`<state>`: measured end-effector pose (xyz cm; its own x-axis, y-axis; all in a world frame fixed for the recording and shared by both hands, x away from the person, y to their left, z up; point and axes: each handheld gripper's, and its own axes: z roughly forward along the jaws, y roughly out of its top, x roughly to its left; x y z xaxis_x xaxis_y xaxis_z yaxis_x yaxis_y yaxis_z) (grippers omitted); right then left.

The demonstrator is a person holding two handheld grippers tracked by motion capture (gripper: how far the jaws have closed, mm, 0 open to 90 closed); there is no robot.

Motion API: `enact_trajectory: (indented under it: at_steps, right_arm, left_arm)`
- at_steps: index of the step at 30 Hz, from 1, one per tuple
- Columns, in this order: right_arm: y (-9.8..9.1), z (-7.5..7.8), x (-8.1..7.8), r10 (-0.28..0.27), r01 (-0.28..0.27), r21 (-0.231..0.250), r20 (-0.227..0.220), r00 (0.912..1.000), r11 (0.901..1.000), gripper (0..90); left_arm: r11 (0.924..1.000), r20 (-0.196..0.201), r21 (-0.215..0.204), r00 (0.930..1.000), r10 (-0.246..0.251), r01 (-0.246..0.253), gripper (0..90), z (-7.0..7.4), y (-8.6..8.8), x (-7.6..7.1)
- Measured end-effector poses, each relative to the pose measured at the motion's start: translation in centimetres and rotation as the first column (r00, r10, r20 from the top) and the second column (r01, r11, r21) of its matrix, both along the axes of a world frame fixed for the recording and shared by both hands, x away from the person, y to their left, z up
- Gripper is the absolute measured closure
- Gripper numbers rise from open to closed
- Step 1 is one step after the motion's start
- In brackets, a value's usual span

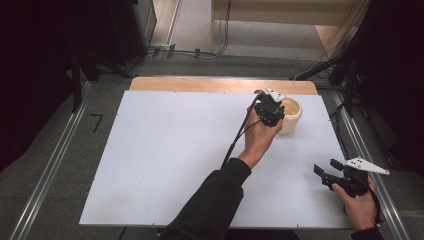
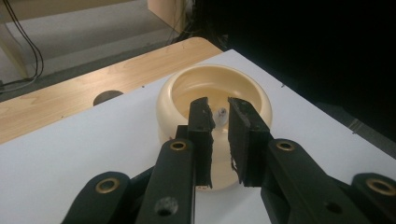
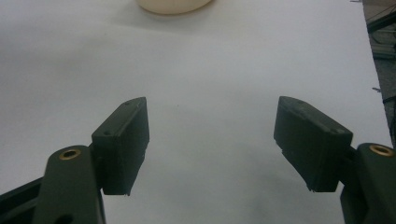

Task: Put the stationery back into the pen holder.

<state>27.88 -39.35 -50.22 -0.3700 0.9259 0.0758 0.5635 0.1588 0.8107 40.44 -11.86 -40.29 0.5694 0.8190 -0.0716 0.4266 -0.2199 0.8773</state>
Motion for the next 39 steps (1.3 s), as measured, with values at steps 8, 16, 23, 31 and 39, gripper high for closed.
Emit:
enact_trajectory:
  at_steps: [8,16,23,31,39]
  right_arm:
    - [0.0,0.0,0.0,0.000,0.000,0.000,0.000,1.0000,1.0000,24.8]
    - [0.1,0.0,0.0,-0.001,0.001,-0.003,-0.001,1.0000,1.0000,24.8]
    - [0.0,0.0,-0.1,-0.003,0.003,-0.003,-0.002,1.0000,1.0000,24.8]
    - [0.0,-0.1,-0.2,-0.005,0.005,-0.009,-0.002,1.0000,0.9999,24.8]
    - [0.0,-0.1,-0.2,-0.005,0.005,-0.010,-0.004,1.0000,0.9999,24.8]
  left_arm:
    - [1.0000,-0.004,0.005,1.0000,0.002,-0.002,73.1,0.0,0.1,0.0]
    - [1.0000,-0.024,-0.005,0.9997,0.004,-0.004,64.7,0.0,0.3,0.1]
    - [0.9997,-0.025,-0.022,0.9997,0.006,-0.007,54.6,0.2,0.4,-0.2]
    - [0.9994,-0.034,-0.027,0.9993,0.018,-0.019,44.4,0.2,1.3,-0.6]
    - [0.9989,-0.037,-0.023,0.9985,0.040,-0.041,38.4,-0.1,2.0,-0.6]
